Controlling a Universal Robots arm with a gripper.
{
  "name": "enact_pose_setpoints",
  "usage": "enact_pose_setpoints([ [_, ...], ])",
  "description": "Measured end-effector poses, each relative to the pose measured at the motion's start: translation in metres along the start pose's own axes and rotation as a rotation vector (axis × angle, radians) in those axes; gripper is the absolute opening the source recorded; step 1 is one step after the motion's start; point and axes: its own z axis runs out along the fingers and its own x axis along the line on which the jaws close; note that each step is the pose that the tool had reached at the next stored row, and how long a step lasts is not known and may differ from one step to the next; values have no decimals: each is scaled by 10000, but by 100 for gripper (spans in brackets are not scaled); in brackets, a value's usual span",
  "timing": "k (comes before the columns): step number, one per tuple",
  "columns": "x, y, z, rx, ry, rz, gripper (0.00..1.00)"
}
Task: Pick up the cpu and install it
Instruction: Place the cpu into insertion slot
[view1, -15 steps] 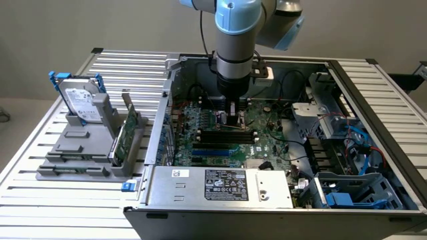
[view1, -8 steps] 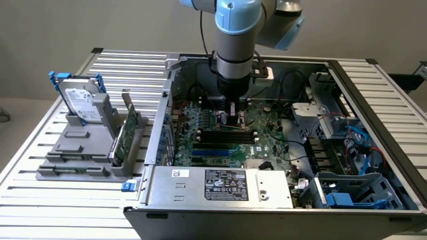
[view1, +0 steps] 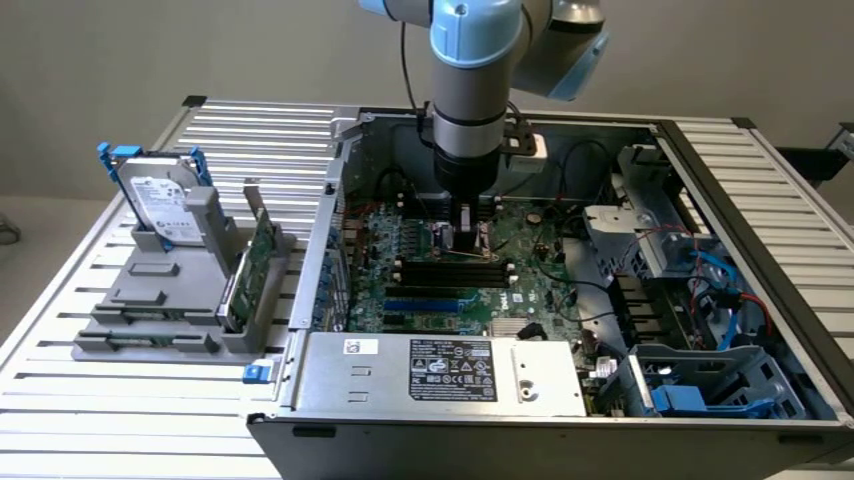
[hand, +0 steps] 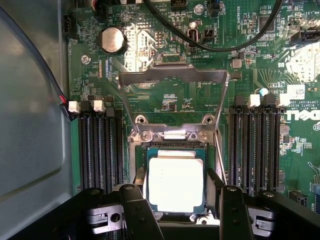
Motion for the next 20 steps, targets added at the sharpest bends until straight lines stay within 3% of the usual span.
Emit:
enact_pose_setpoints([
  [20, 34, -1, 2, -12, -188, -83, 55],
])
